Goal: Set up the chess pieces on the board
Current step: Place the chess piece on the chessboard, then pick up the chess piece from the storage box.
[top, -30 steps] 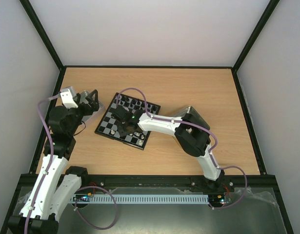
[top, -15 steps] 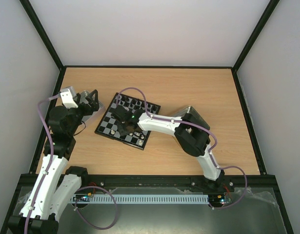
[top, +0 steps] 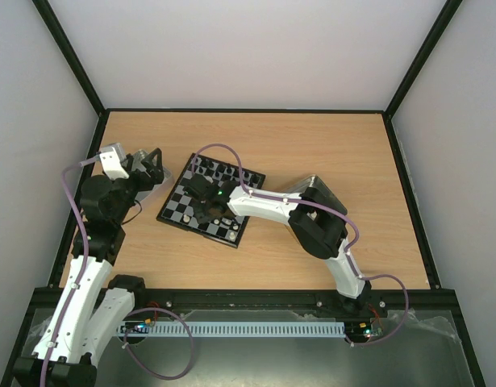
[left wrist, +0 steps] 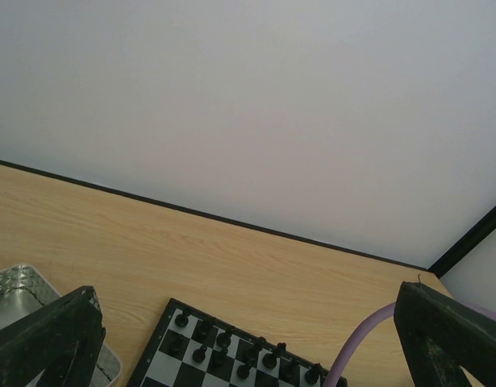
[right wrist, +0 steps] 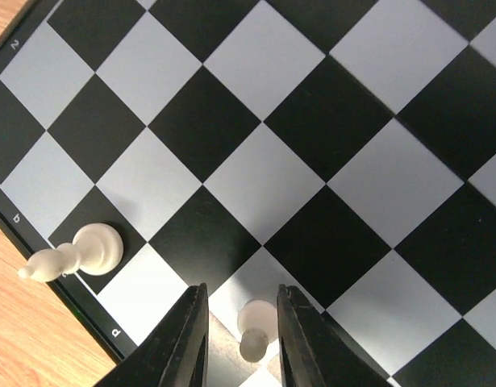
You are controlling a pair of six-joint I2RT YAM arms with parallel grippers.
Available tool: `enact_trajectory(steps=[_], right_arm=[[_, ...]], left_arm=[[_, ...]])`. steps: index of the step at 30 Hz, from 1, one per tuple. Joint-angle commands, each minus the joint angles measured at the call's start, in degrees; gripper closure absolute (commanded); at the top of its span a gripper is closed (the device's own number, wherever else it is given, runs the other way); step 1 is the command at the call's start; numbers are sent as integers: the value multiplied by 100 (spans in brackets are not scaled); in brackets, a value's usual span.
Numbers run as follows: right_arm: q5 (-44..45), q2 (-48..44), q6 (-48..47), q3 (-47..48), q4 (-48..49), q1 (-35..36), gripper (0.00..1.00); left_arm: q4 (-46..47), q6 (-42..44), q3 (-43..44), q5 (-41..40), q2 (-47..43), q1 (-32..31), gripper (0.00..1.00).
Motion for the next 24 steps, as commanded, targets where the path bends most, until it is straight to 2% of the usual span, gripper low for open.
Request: enact_trajectory(steps=[1, 7, 14, 19, 24], right_arm=[[335, -278, 119, 69, 221, 4, 75], [689, -1070, 664, -525, 555, -352, 70], [1591, -3008, 1421, -2349, 811, -1097, 65], [1837, -4199, 1664, -3549, 572, -1892, 63], [1835, -4770, 1598, -4191, 153, -2664, 60]], left_arm=[[50, 22, -44, -18, -74, 42, 1], [54, -30, -30, 92, -85, 42, 1], [127, -22, -28, 330, -139, -56, 0], [138, -27, -68, 365, -200, -179, 0], [104, -90, -39, 336, -220, -271, 1]])
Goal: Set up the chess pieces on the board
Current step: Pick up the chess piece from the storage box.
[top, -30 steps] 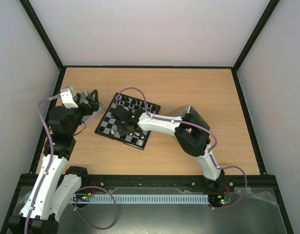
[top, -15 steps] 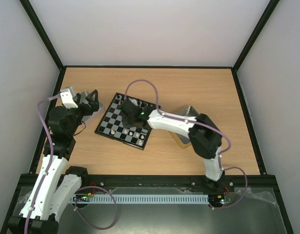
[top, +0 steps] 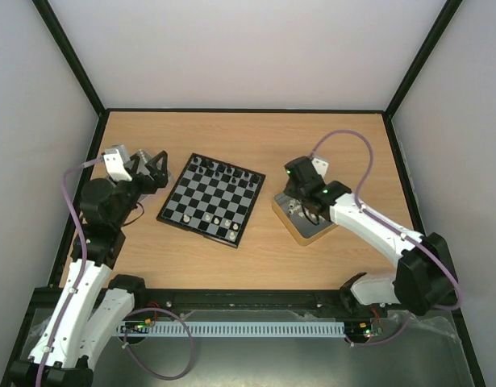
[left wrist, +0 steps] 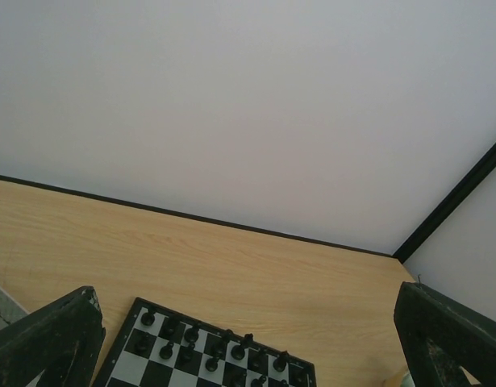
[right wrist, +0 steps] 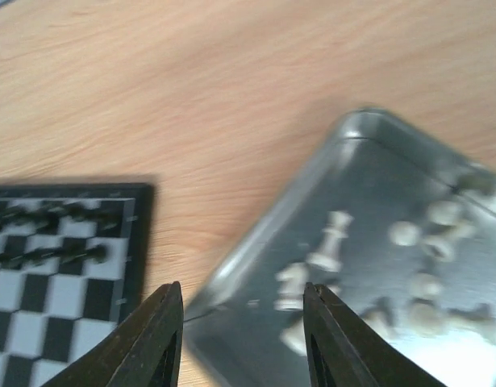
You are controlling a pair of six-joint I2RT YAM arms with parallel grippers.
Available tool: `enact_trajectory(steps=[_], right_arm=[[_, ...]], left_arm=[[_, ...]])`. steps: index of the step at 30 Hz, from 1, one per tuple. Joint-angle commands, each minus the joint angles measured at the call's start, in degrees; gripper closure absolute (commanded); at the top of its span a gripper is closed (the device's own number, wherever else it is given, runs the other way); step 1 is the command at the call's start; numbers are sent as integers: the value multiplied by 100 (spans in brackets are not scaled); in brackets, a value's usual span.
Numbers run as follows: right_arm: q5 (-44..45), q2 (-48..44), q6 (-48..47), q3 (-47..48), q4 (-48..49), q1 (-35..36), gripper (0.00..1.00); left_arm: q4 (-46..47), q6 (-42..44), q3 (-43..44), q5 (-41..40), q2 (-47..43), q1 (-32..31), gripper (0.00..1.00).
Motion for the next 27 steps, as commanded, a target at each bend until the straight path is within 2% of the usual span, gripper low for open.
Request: enact_trajectory(steps=[1, 10, 15, 20, 27], right_arm=[[169, -332, 60, -495, -472, -505, 60], [-382, 92, -460, -813, -304, -1199, 61], [-298, 415, -565, -883, -211, -1262, 62], [-178, 546, -537, -1037, -136, -1271, 63], [-187, 652, -493, -1177, -62, -1280, 70]], left_arm=[[79, -79, -20, 38, -48, -72, 1], [-115, -226, 82, -280, 41, -75, 1], [-17, -343, 22, -436, 142, -48, 1], [511, -519, -326, -359, 190, -51, 0], [390, -687, -279, -529, 167, -51, 1]])
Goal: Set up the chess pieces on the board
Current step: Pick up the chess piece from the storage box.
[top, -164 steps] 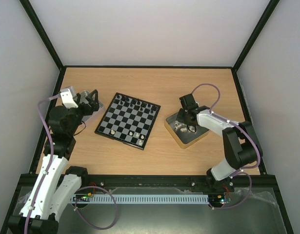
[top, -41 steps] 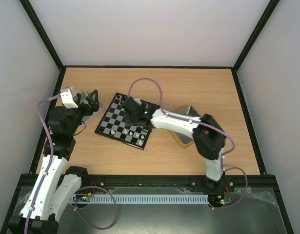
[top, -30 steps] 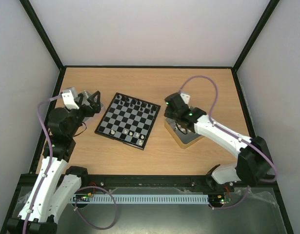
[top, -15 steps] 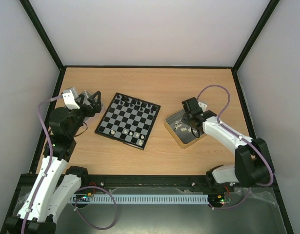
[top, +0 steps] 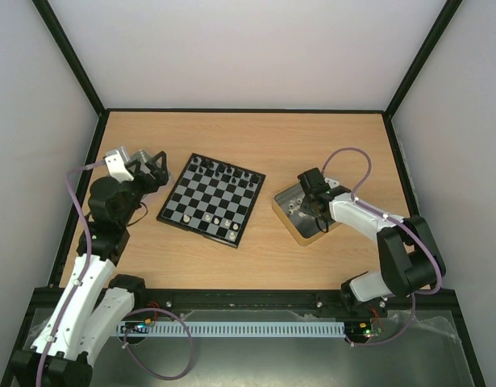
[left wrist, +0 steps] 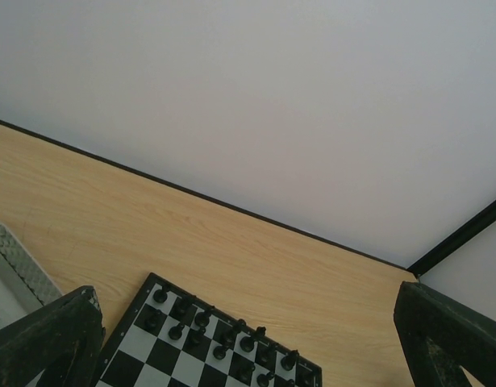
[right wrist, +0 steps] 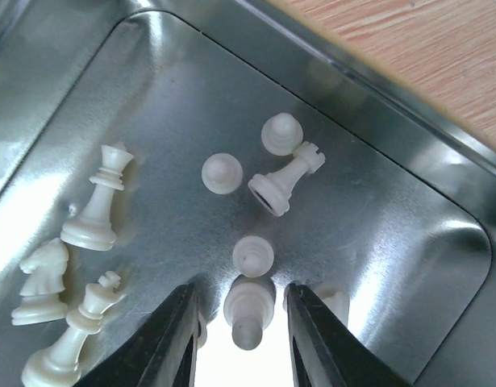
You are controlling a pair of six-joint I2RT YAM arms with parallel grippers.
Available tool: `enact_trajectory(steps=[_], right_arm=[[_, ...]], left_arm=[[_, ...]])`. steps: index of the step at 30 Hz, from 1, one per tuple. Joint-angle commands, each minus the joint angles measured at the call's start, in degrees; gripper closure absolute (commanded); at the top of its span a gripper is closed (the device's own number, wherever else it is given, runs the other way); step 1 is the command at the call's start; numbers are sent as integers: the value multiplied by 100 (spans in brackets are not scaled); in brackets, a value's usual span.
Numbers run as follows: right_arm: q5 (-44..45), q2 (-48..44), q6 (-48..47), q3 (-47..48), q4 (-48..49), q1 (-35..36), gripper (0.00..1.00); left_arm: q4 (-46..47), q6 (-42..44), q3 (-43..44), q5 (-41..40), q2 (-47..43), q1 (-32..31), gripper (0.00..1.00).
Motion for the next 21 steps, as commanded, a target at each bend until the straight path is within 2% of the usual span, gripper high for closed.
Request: enact_trajectory(steps=[1, 12, 21], right_arm=[[177, 98, -5, -113, 87, -41, 72], [179, 180, -75, 35, 144, -58, 98], [-48, -468, -114, 736, -389, -52, 98]], left_arm=[[217, -93, 18, -44, -81, 3, 1], [218, 167, 38, 321, -105, 12, 1], [174, 207, 33, 339, -155, 38, 1]])
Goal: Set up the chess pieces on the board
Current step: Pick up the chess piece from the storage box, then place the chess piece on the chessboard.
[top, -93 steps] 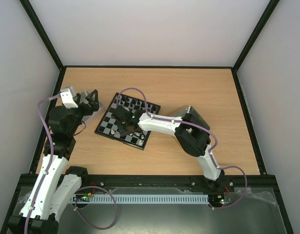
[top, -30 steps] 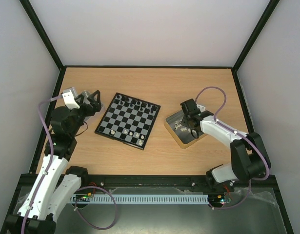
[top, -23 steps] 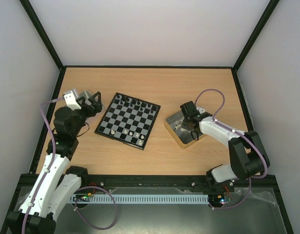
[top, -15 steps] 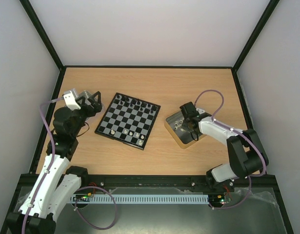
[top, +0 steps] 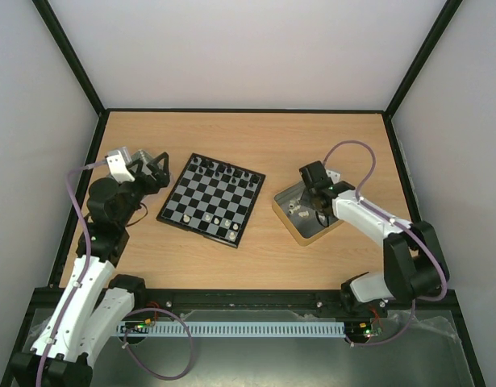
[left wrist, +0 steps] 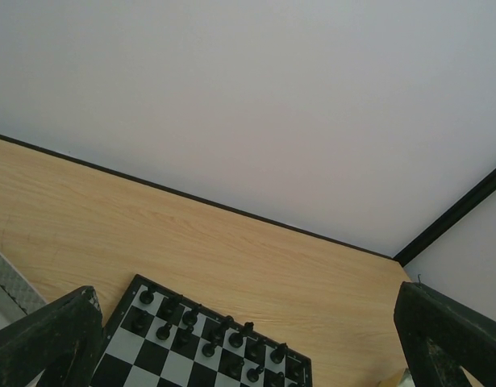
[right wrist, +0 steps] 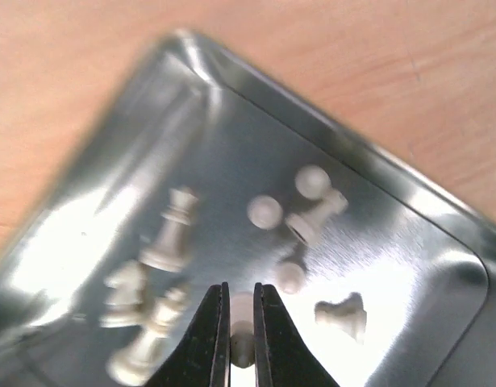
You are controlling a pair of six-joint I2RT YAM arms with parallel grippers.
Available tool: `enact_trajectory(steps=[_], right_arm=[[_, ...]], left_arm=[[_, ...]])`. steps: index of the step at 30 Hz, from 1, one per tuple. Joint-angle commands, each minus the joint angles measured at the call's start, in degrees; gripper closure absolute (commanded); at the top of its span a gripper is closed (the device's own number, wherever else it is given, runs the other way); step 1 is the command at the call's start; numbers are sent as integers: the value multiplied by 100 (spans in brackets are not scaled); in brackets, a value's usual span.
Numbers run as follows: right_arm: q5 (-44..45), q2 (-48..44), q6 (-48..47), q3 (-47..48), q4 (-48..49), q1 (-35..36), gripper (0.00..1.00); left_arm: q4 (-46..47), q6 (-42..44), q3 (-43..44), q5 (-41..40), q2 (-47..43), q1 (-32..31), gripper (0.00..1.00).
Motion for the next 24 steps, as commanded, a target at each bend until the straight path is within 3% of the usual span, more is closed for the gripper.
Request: enact_trajectory(steps=[1, 11, 24], right_arm=[[-176, -356, -46, 607, -346, -24, 98], [-1143, -143, -79, 1444, -190, 503, 98], [-714, 946, -7, 2473, 10, 2167, 98]], left_arm=[[128, 100, 25, 66, -96, 34, 1], [128, 91, 12, 66, -116, 51, 1], [102, 101, 4, 66, -140, 51, 1]])
